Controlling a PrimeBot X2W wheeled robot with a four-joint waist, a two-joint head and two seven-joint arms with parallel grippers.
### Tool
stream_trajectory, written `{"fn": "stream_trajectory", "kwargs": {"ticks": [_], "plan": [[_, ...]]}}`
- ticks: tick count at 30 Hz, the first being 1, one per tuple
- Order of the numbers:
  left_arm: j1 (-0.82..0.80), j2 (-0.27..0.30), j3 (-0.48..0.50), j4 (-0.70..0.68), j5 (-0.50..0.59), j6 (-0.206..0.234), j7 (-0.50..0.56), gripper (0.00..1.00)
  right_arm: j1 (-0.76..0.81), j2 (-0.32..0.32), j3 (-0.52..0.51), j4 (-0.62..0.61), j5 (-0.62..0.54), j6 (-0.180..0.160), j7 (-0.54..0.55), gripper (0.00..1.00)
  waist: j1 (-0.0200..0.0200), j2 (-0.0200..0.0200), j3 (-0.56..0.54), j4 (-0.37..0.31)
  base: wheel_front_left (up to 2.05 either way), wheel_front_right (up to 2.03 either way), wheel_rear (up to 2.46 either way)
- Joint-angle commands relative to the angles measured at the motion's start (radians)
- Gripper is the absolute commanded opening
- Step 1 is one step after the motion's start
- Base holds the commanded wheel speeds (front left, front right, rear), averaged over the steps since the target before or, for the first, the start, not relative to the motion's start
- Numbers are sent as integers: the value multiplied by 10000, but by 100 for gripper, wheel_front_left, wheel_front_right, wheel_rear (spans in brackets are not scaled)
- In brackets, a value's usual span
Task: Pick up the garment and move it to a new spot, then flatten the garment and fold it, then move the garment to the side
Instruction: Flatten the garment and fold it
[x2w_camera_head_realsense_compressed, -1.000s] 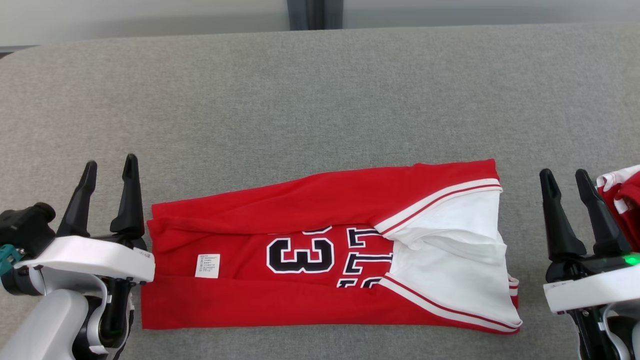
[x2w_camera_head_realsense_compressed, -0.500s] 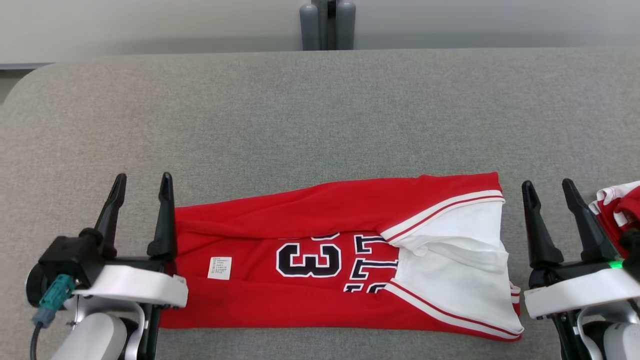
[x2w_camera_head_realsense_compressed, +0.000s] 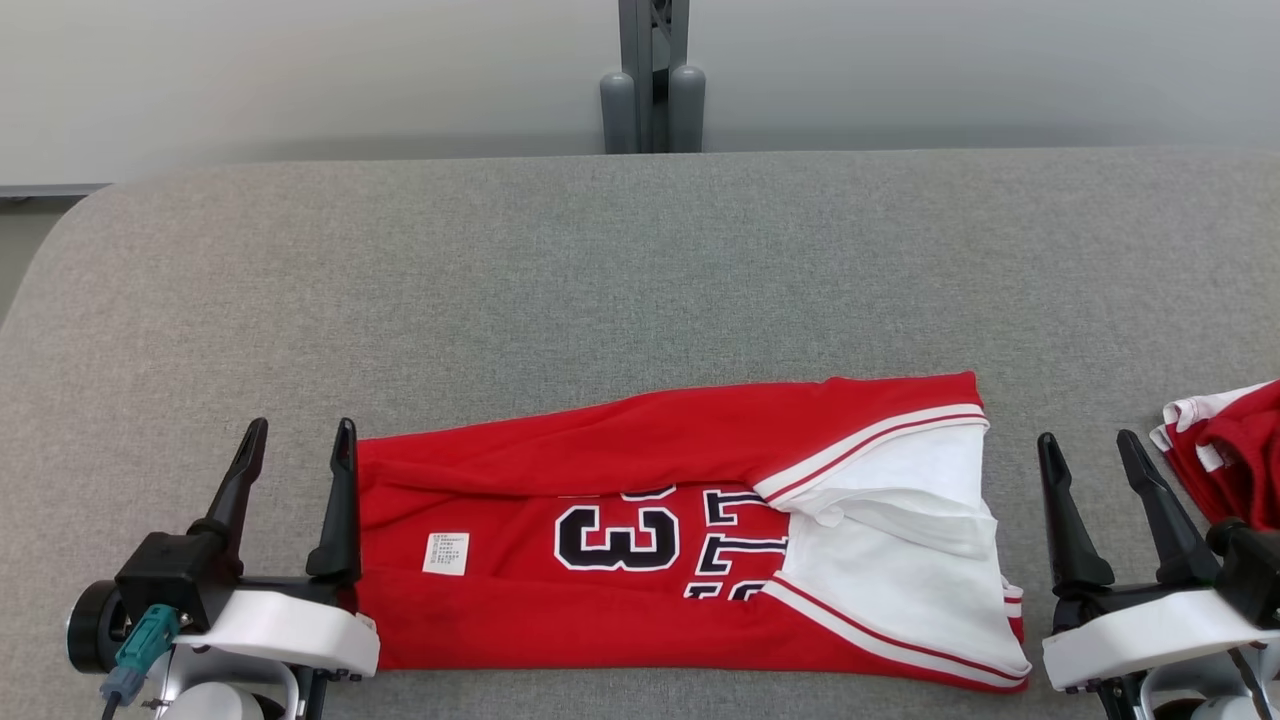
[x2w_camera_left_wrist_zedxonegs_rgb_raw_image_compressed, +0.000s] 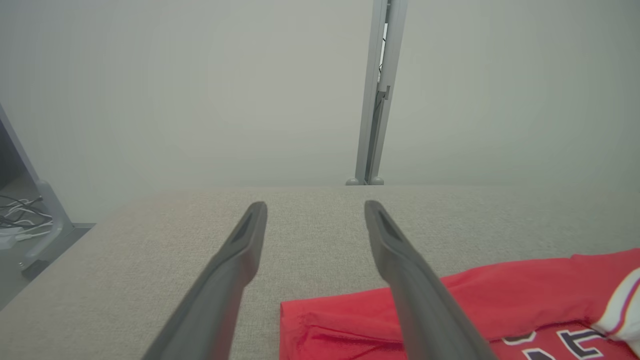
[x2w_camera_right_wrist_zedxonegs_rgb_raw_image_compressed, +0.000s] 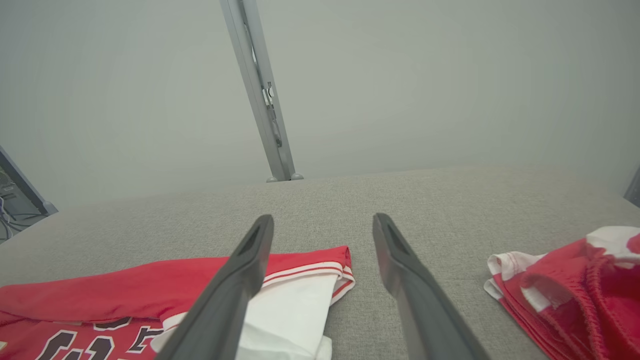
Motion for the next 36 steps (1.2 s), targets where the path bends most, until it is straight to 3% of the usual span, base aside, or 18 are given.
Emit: {"fn": "stream_trajectory", "kwargs": {"ticks": [1, 7, 22, 36], "plan": [[93, -12, 73, 31, 81, -60, -32, 100, 78, -18, -35, 15, -19, -1, -59, 100, 0, 0, -49, 4, 0, 0, 0], [190, -96, 97, 183, 183, -272, -33, 100, 81, -16, -8, 150, 107, -1, -21, 100, 0, 0, -154, 43, 0, 0, 0], [-191, -171, -82, 275, 405, -324, -33, 100, -178, -17, 34, 1035, 89, -1, 412, 100, 0, 0, 78, 383, 0, 0, 0], [-542, -376, -36, 443, 462, -609, -34, 100, -1445, -24, 770, 4824, 1169, -1, -310, 100, 0, 0, 575, 511, 0, 0, 0]]}}
